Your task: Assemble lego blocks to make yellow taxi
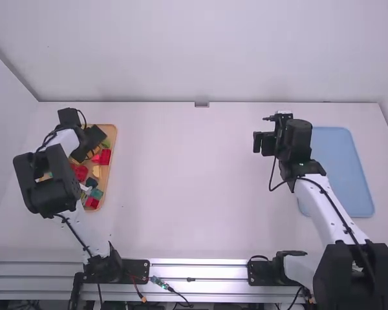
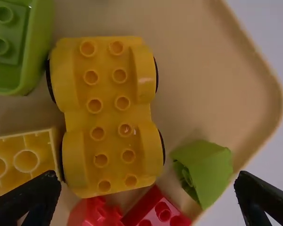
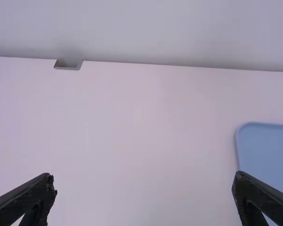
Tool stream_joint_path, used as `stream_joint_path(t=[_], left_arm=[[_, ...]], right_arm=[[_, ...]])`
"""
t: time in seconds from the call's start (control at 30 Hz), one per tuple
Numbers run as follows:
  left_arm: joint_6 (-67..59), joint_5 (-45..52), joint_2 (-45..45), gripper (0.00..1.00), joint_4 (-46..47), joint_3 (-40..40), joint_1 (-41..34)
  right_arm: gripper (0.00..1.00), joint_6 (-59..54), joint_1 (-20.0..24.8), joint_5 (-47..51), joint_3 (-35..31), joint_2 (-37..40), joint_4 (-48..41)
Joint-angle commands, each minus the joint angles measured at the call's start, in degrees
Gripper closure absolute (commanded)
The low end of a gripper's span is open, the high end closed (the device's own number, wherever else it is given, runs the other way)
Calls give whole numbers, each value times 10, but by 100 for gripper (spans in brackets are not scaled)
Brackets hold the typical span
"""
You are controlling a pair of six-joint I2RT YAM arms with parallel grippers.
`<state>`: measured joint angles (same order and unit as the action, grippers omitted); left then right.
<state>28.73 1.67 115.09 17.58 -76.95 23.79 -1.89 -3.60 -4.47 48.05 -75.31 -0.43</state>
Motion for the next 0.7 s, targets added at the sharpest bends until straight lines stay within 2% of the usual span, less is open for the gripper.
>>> stream_joint_path(t=[0.0,0.23,0.3,0.43,0.47,0.57,0.67], left_arm=[[2,-6,13,1,-11,18,0],[2,-16,13,1,-36,27,-1],[2,-28,13,7,-35,26,3],[3,-27,13,28,-38,30,1],[3,-28,13,28,-42,30,0],[16,-28,13,11,-42,28,0],[42,-28,13,9,-12,16,6]], right_arm=[[1,0,-2,0,18,-2,0],[1,0,-2,0,18,-2,0],[1,0,-2,0,18,-2,0],[1,0,-2,0,18,-2,-1],[1,0,-2,0,18,-2,-1],[1,0,-2,0,18,-2,-3],[1,0,-2,0,18,-2,-3]])
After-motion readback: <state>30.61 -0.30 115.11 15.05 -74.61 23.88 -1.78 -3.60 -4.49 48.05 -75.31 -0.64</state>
